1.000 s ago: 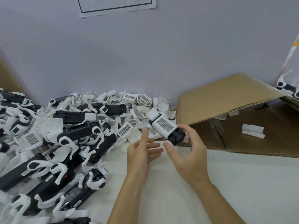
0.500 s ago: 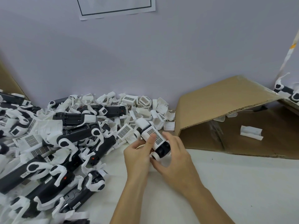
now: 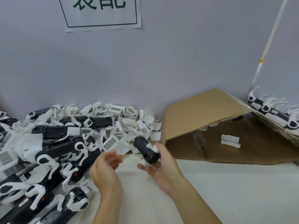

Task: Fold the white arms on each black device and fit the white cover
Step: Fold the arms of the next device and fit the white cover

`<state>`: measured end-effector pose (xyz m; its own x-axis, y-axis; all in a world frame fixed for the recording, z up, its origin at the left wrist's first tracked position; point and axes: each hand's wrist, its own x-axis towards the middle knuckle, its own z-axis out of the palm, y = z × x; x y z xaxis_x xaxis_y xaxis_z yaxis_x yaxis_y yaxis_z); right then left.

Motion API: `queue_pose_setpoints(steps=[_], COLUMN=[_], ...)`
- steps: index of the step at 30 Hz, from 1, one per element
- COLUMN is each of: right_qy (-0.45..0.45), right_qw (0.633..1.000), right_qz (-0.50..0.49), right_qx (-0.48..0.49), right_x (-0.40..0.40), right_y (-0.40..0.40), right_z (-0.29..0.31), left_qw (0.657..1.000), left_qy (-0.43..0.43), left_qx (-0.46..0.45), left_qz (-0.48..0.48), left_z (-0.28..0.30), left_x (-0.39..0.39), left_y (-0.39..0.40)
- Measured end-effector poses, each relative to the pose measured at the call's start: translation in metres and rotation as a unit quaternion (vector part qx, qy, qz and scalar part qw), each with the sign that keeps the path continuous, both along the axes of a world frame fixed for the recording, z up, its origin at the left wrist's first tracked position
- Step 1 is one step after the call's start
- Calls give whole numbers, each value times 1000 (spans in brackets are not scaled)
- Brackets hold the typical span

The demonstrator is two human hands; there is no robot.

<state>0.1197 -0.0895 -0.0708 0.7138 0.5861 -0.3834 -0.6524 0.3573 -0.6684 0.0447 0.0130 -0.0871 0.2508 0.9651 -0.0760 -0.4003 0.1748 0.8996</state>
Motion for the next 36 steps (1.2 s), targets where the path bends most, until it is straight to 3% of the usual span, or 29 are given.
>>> queue_pose_setpoints(steps=[2,5,7,9,12,15,18,29,33,36], right_qy=[-20,-65,-86,-131,-209,-293,-361,-411,-408,-405], right_qw=[993,944,935,951,971,950,911,878,880,883], right_qz=[-49,-156,-162,-144,-100,-43,-19,-4,-7,-5], right_qx=[110,283,305,239,63,-101,-198,-245,-241,-238], right_x=[12,49,63,59,28,1,-6,-4,-1,0], right_y=[-1,-24,-45,-53,-38,-25,-23,-18,-21,-23], right_z=[38,105,127,117,61,-3,-33,-37,-37,-37], left_qw=[1000,1000,999,999,998,997,992,943,900,848], left_qy=[-1,-11,-16,-7,12,45,91,236,319,374], left_qx=[-6,-4,3,9,3,9,31,157,280,374], left_qz=[0,-8,-28,-47,-59,-68,-82,-175,-99,-26], left_z=[-1,-2,-2,-2,-3,-4,-5,-6,15,44], left_x=[0,0,1,4,7,8,9,2,-11,-27], left_y=[2,3,3,2,0,-2,-3,-5,-6,2])
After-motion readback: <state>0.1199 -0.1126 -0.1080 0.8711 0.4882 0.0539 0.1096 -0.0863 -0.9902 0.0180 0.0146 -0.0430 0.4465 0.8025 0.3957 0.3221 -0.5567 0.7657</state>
